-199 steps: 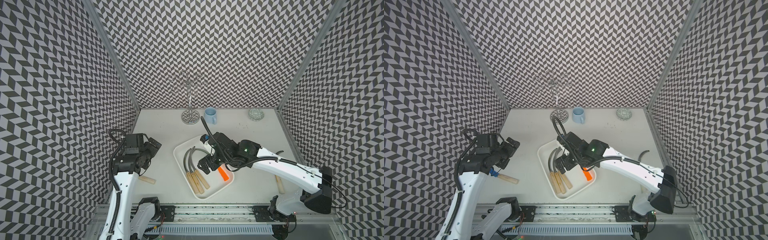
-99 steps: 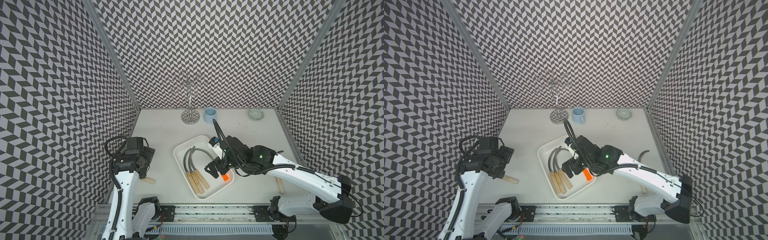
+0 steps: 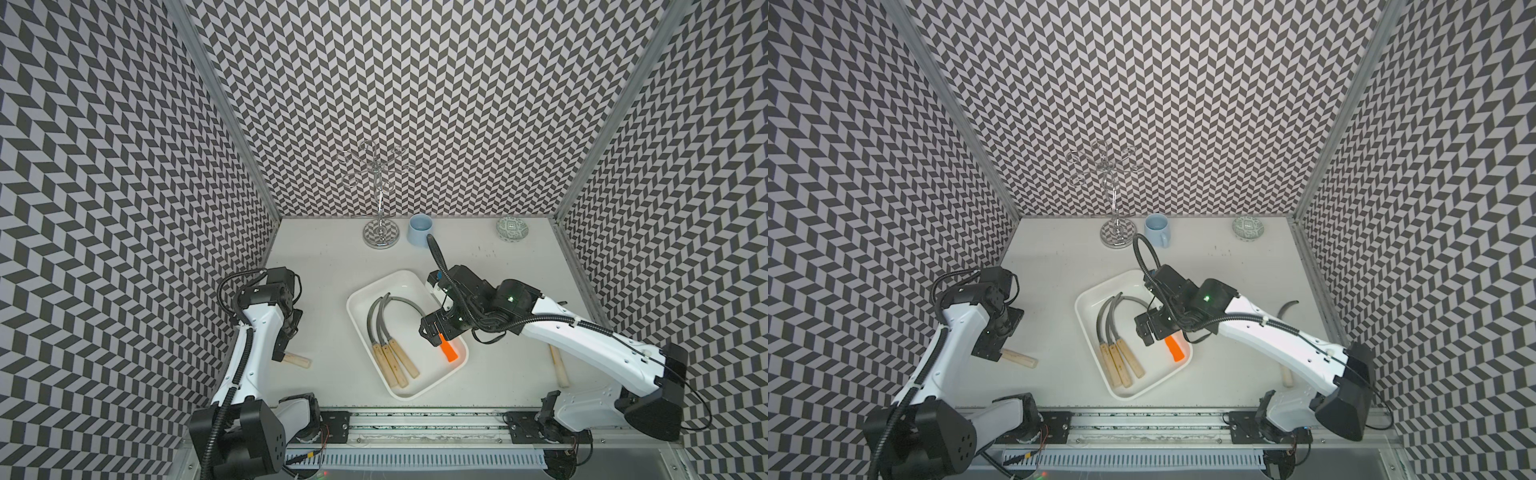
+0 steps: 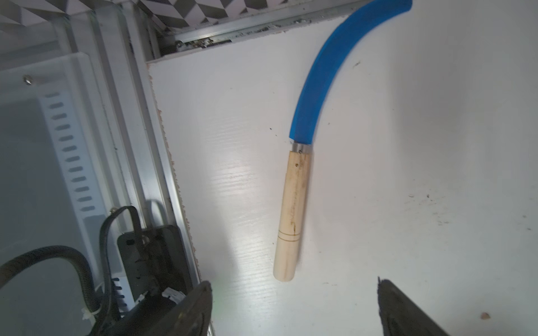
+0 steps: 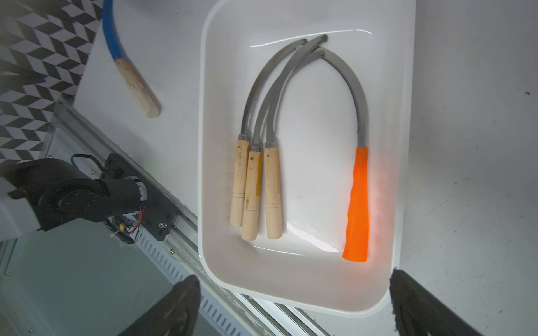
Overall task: Put small sickles into storage boxes
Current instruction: Pick up the sickle at the center of the board.
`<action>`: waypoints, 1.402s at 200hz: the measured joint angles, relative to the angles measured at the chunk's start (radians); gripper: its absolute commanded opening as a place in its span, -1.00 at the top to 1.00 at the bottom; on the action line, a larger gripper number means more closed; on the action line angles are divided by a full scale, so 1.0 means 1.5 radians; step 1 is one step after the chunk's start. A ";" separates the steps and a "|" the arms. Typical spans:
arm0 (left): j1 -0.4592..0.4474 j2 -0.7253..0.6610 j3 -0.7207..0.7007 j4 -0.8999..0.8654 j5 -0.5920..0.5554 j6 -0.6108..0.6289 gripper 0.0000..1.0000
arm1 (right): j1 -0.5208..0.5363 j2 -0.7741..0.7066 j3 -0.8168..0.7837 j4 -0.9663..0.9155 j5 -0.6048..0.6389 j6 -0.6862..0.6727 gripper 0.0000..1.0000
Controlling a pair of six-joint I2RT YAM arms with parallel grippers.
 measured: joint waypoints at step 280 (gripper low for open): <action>0.245 0.174 -0.126 0.267 0.172 0.335 -0.02 | -0.014 0.164 0.144 -0.070 -0.049 0.025 -1.00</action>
